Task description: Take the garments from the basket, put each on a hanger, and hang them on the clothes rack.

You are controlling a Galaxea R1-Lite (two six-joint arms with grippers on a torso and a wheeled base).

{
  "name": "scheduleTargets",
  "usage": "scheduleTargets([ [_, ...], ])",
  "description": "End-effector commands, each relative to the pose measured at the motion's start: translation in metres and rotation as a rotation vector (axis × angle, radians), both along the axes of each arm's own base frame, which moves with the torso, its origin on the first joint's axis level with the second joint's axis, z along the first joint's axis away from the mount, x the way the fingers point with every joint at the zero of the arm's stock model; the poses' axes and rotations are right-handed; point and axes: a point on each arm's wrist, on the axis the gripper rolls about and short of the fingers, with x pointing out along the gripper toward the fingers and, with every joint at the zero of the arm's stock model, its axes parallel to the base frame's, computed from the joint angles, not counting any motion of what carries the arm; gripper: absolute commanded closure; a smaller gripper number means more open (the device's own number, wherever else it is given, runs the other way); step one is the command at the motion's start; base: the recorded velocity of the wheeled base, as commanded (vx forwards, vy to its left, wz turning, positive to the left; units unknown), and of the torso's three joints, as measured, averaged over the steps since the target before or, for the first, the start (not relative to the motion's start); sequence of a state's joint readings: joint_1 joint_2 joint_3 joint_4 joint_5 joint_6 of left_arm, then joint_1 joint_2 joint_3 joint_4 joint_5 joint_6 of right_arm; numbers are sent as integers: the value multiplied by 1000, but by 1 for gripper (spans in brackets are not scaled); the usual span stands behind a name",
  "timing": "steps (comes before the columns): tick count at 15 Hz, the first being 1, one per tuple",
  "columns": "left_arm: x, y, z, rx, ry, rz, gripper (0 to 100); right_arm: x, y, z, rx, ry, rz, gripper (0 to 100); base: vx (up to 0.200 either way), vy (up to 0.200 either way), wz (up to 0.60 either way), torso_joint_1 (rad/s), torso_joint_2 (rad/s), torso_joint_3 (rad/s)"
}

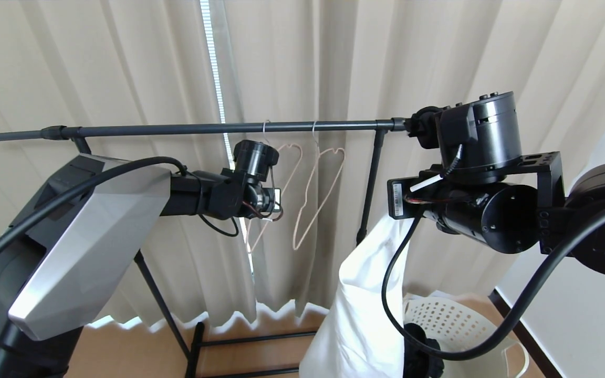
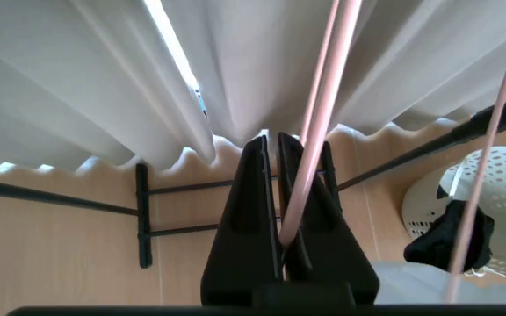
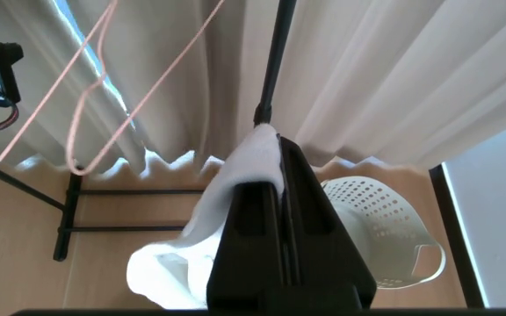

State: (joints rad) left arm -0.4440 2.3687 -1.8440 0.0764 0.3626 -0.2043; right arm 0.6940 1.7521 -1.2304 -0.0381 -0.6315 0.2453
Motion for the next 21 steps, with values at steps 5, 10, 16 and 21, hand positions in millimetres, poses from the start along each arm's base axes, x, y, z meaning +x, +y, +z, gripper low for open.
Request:
scheduleTargets([
  [5,-17,4,29,-10,-36,-4,100,-2,-1,3,4,-6,1,100,0,0,0,0,0,0],
  [10,-63,13,40,22,4,-14,100,-1,-1,2,4,-5,0,100,0,0,0,0,0,0],
  [16,-142,38,48,20,-33,-72,100,-7,-5,9,16,-19,2,100,0,0,0,0,0,0],
  [21,-190,56,35,25,-47,-116,100,-13,-10,10,14,-19,2,100,0,0,0,0,0,0],
])
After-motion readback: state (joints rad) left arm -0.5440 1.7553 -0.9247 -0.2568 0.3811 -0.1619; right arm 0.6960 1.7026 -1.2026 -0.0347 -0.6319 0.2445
